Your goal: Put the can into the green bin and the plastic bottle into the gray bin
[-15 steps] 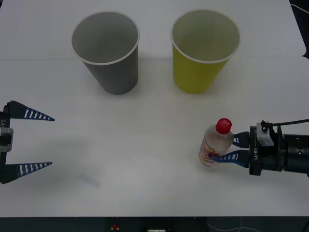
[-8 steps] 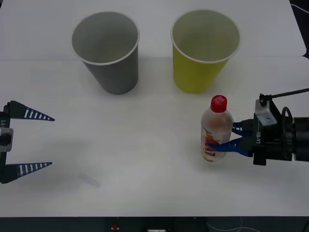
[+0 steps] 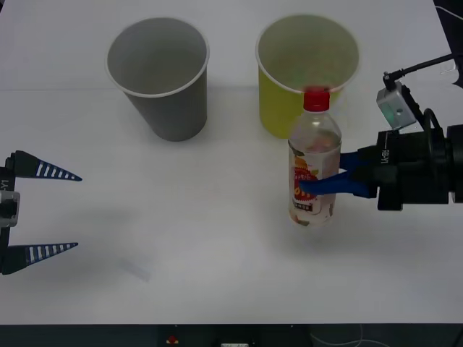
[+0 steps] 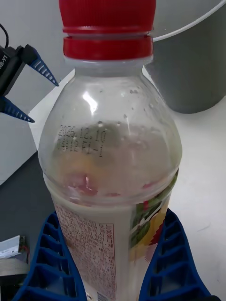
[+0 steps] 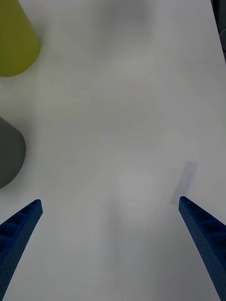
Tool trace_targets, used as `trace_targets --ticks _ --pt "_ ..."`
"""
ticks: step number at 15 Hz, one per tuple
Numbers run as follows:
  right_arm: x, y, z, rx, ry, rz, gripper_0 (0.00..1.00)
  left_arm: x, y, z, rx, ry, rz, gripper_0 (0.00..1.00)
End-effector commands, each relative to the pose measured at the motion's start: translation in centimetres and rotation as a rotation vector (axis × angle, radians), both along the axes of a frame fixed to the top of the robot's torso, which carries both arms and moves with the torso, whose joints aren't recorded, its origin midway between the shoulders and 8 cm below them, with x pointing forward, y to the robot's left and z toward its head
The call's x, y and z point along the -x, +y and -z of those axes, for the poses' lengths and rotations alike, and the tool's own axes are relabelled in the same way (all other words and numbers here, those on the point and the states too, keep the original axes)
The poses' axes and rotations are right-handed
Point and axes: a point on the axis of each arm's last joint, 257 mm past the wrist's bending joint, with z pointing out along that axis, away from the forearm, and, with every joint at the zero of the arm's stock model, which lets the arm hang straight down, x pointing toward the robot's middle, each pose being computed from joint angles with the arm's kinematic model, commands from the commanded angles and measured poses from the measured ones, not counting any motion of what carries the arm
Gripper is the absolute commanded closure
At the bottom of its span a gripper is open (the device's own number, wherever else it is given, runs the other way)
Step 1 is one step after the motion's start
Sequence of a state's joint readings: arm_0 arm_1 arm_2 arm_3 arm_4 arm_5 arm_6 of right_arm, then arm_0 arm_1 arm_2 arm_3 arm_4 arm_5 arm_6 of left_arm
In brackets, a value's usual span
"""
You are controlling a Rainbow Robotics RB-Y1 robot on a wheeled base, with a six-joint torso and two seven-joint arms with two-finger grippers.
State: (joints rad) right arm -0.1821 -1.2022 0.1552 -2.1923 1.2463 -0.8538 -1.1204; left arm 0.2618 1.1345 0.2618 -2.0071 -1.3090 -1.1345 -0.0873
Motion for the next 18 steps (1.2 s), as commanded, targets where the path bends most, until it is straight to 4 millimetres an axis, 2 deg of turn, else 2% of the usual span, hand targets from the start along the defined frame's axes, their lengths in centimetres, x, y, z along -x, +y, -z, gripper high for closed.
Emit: trace_targets --ticks 1,4,7,10,13,15,18 --pt "-1.1 0.7 -1.9 0.069 -0.003 0.038 1.0 0.0 0.0 0.0 0.0 0.0 0.0 0.0" --pt "-2.2 1.3 -4.0 0.145 -0.053 0.008 1.0 0.0 0.0 0.0 0.0 0.0 0.0 0.0" --pt "-3.3 2.1 -6.9 0.214 -0.098 -0.046 1.0 0.0 0.0 0.0 0.0 0.0 0.0 0.0" --pt "-5.5 4.1 -9.2 0.234 -0.114 -0.073 1.0 0.0 0.0 0.0 0.0 0.0 0.0 0.0" --pt "-8.6 7.2 -11.2 0.222 -0.11 -0.077 1.0 0.0 0.0 0.0 0.0 0.0 0.0 0.0" --pt "-11.5 9.7 -12.6 0.226 -0.142 -0.054 1.0 0.0 0.0 0.0 0.0 0.0 0.0 0.0" --pt "-15.3 13.5 -13.6 0.238 -0.143 -0.016 1.0 0.0 0.0 0.0 0.0 0.0 0.0 0.0"
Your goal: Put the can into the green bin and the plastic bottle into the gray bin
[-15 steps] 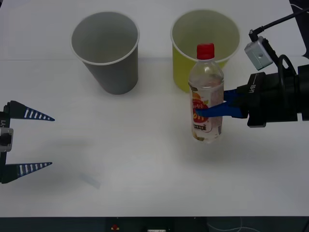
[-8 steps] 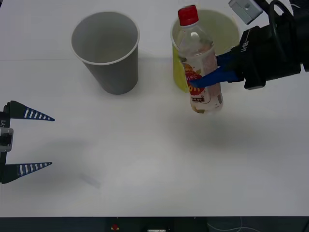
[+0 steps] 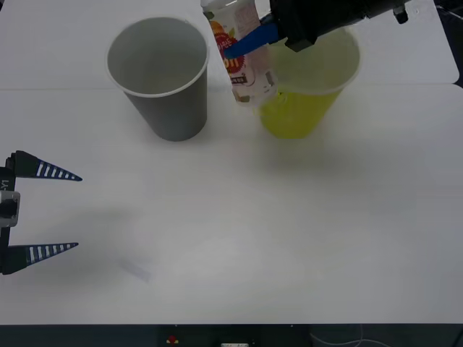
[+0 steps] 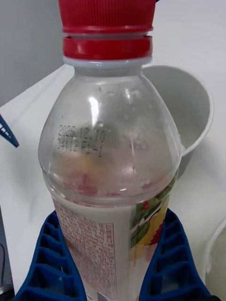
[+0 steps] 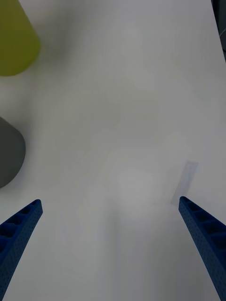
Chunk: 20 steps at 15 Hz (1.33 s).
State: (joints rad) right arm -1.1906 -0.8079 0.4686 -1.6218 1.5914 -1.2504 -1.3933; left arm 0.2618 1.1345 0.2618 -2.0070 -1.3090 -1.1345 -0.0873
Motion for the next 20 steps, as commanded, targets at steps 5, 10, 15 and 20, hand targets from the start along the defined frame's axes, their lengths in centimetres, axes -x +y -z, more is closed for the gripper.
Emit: trace_targets --ticks 5,10,15,20 --pt "-7.0 8.8 -1.7 0.03 -0.008 0.105 1.0 0.0 0.0 0.0 0.0 0.0 0.0 0.0" --pt "-10.3 14.0 0.2 0.011 -0.053 0.175 1.0 0.0 0.0 0.0 0.0 0.0 0.0 0.0" --pt "-10.6 14.2 1.4 0.037 -0.065 0.179 1.0 0.0 0.0 0.0 0.0 0.0 0.0 0.0" --pt "-10.4 14.1 1.7 0.055 -0.071 0.161 0.0 0.0 0.0 0.0 0.0 0.0 0.0 0.0"
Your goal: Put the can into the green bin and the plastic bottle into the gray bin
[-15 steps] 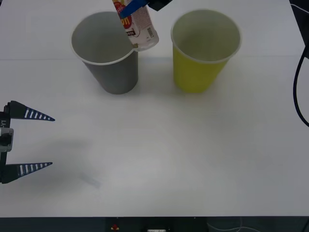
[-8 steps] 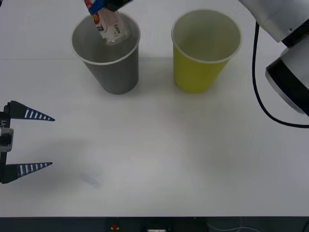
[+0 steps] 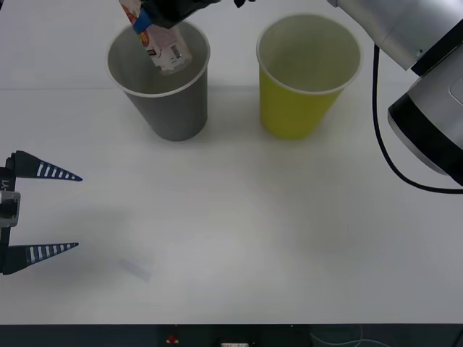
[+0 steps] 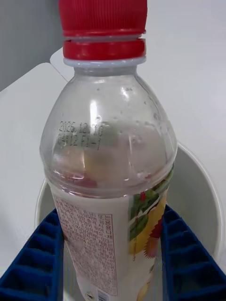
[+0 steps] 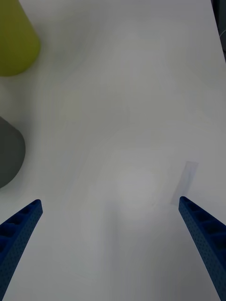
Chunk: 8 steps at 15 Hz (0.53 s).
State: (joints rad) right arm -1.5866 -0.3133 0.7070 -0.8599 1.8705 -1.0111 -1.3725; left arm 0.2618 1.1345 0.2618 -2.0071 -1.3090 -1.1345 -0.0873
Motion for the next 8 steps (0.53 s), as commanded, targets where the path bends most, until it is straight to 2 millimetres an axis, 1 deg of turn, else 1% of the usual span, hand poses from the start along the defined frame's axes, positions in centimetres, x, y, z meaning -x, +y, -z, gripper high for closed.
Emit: trace_targets --ticks 1,5,7,8 --pt "0.3 0.0 0.1 0.004 0.006 -0.011 0.0 0.0 0.0 0.0 0.0 0.0 0.0 0.0" --pt "0.5 0.2 0.0 -0.001 0.01 -0.02 0.0 0.0 0.0 0.0 0.0 0.0 0.0 0.0" --pt "0.9 -0.1 -1.2 -0.013 -0.003 -0.04 0.0 0.0 0.0 0.0 0.0 0.0 0.0 0.0" --pt "1.4 -0.6 -2.1 -0.028 -0.001 -0.071 0.0 0.0 0.0 0.0 0.0 0.0 0.0 0.0"
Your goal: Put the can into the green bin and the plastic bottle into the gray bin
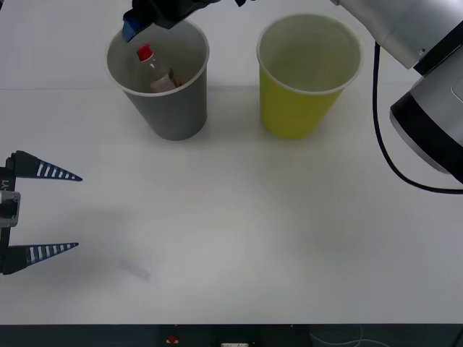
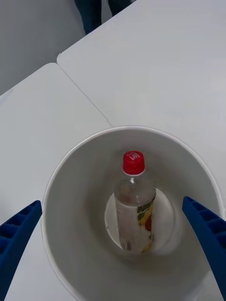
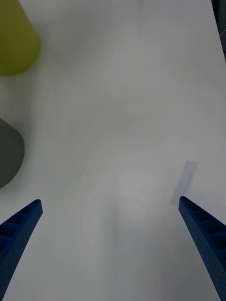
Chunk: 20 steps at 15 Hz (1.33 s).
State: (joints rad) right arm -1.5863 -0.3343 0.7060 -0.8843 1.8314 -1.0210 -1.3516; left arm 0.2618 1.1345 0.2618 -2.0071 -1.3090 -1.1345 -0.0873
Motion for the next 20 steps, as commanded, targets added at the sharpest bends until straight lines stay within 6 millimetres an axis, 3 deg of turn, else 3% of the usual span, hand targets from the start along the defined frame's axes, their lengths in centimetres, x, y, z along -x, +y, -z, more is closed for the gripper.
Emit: trace_targets --ticks 1,4,8,13,20 --pt "1.3 -1.3 -2.1 -0.031 0.01 -0.071 0.0 0.0 0.0 0.0 0.0 0.0 0.0 0.0" --pt "3.1 -4.6 -4.4 -0.076 0.03 -0.165 0.0 0.0 0.0 0.0 0.0 0.0 0.0 0.0" --pt "5.5 -9.6 -4.7 -0.107 0.0 -0.235 0.0 0.0 0.0 0.0 0.0 0.0 0.0 0.0" --pt "9.9 -16.1 -1.2 -0.091 -0.092 -0.269 0.0 0.0 0.0 0.0 0.0 0.0 0.0 0.0" --pt "17.3 -25.1 6.2 -0.013 -0.195 -0.332 0.0 0.0 0.0 0.0 0.0 0.0 0.0 0.0"
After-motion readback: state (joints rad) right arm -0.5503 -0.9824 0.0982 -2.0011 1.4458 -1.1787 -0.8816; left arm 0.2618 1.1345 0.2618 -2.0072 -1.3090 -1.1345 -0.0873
